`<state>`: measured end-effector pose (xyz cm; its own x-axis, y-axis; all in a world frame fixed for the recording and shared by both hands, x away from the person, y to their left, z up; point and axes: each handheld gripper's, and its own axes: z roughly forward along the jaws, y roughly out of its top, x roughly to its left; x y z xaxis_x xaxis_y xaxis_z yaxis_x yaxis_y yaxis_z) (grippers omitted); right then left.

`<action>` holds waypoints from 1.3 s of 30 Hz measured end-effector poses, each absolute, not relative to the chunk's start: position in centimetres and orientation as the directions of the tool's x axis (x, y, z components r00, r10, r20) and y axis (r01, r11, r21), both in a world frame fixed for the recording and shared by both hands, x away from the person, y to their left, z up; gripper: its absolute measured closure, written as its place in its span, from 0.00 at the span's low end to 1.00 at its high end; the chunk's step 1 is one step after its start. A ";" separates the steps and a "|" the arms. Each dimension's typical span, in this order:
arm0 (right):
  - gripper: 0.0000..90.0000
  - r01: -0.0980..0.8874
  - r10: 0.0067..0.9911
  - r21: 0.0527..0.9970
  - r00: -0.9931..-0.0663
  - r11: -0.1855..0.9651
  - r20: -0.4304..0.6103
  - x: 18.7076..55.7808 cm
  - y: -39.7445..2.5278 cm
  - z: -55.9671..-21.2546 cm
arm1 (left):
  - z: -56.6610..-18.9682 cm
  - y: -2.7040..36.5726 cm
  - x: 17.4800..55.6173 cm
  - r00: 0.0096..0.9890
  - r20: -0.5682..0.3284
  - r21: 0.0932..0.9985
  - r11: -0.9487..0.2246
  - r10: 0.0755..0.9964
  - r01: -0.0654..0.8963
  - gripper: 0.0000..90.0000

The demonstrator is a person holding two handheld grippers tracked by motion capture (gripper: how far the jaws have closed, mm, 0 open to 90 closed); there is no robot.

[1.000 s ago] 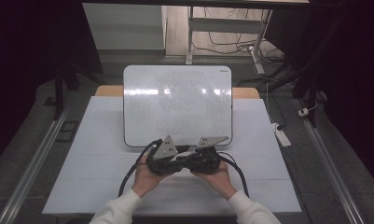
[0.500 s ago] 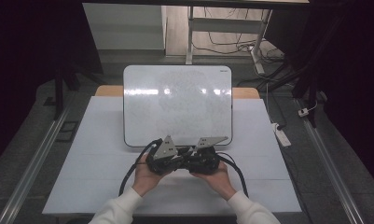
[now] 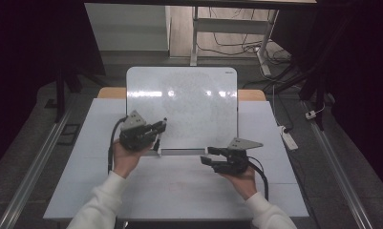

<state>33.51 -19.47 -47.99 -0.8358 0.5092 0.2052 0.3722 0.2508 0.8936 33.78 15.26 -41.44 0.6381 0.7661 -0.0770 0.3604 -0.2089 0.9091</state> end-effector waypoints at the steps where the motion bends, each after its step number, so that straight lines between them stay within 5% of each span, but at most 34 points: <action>1: 0.50 0.369 0.526 0.896 -0.828 0.249 0.195 33.5 -20.3 -48.0 | -41.1 15.7 34.5 0.623 -0.082 0.904 -0.205 0.778 0.375 0.91; 15: 0.48 0.312 0.695 0.897 -0.719 0.313 0.007 32.6 -28.8 -49.3 | -38.8 19.2 41.2 0.479 -0.136 0.858 -0.138 0.867 0.494 0.91; 39: 0.47 0.317 0.684 0.873 -0.729 0.371 -0.026 32.8 -28.4 -50.1 | -40.6 20.7 45.2 0.361 -0.096 0.838 -0.120 0.928 0.532 0.89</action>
<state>32.77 -28.42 -50.12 -0.7290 0.6841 -0.0261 0.3169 0.3709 0.8729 45.25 20.73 -40.64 0.3605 0.9278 -0.0963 0.5316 -0.1195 0.8385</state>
